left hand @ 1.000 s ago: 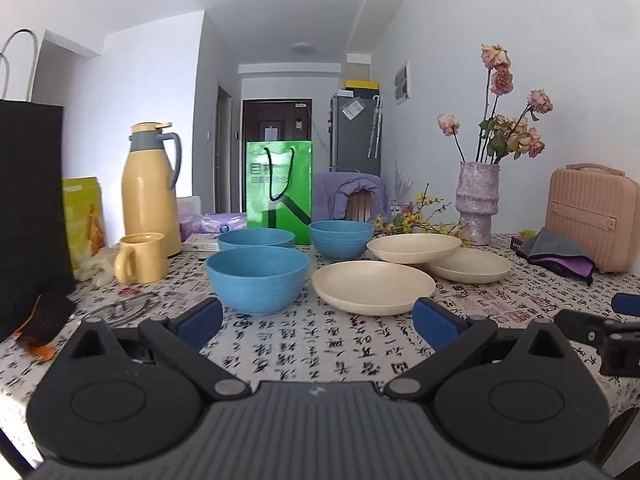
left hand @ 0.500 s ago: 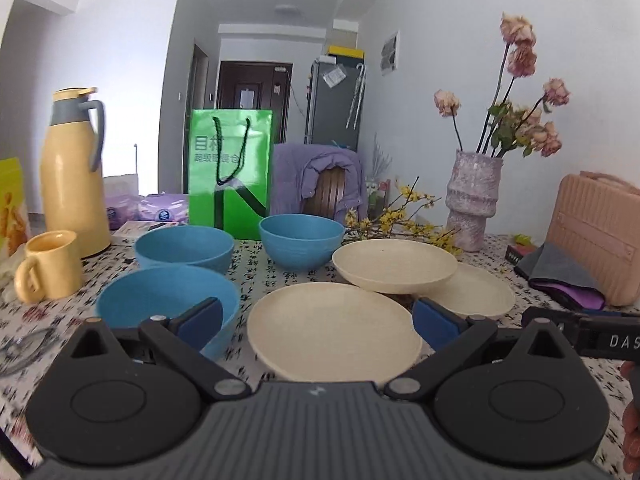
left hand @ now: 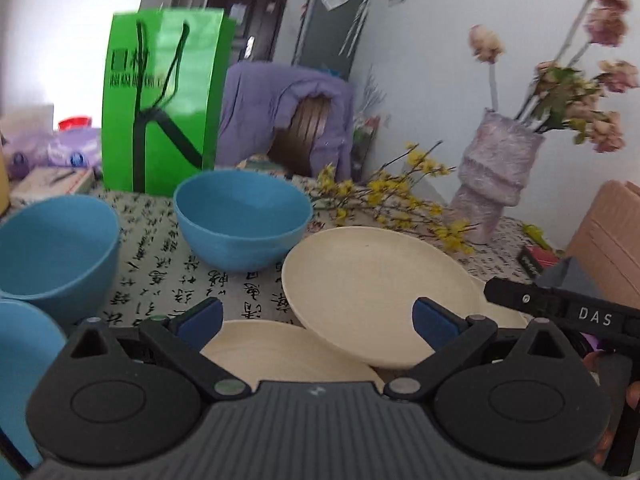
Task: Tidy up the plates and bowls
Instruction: 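Grasp a cream plate rim with the left gripper while the right gripper grasps another cream plate, then carry the cream plate with the left gripper while the right gripper carries its plate toward the blue bowls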
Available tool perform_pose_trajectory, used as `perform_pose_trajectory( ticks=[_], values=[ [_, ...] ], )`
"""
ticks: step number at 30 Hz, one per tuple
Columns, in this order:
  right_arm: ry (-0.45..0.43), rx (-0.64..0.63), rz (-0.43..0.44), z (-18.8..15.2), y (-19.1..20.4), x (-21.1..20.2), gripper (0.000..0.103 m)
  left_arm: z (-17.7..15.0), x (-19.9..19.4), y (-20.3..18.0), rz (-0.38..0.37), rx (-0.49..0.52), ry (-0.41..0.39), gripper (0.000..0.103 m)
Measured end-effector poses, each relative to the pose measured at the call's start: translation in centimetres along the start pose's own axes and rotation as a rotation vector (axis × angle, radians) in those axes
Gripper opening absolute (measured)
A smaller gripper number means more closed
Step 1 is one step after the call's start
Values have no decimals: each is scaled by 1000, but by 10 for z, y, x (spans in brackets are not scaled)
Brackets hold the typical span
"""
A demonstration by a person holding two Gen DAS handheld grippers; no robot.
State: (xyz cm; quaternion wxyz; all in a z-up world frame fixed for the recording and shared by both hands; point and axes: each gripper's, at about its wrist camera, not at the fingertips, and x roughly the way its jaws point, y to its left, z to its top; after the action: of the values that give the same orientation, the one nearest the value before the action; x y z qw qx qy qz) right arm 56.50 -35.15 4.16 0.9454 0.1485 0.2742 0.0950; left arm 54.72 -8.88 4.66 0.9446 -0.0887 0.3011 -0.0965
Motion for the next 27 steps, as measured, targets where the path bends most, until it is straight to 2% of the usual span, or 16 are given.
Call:
perform_pose_trajectory(
  ticks=[1, 2, 5, 7, 9, 10, 11, 12, 14, 16, 20, 27],
  values=[
    [10, 3, -8, 4, -2, 11, 75, 3, 12, 1, -2, -17, 21, 99],
    [21, 10, -15, 7, -3, 22, 67, 6, 24, 3, -5, -33, 46, 90],
    [59, 13, -25, 10, -5, 49, 49, 9, 54, 10, 2, -80, 117, 77],
    [80, 4, -44, 7, -5, 61, 44, 8, 68, 12, 22, -117, 148, 74],
    [89, 13, -43, 4, -8, 68, 34, 6, 75, 12, 36, -109, 145, 69],
    [89, 15, -46, 3, -9, 70, 30, 5, 77, 12, 41, -99, 148, 62],
    [86, 10, -54, 2, -11, 71, 21, 5, 79, 11, 35, -94, 157, 43],
    [81, 9, -61, 2, -12, 72, 15, 4, 81, 12, 25, -92, 173, 33],
    [83, 27, -63, 4, -18, 72, 13, 4, 81, 12, 42, -88, 176, 22],
    [83, 38, -62, 4, -21, 68, 12, 4, 79, 11, 36, -100, 177, 19],
    [66, 36, -61, 4, -19, 47, 12, 3, 60, 5, 23, -92, 156, 19],
    [4, 21, -45, -3, -2, -31, 12, -9, -14, -14, 4, -43, 123, 19]
  ],
)
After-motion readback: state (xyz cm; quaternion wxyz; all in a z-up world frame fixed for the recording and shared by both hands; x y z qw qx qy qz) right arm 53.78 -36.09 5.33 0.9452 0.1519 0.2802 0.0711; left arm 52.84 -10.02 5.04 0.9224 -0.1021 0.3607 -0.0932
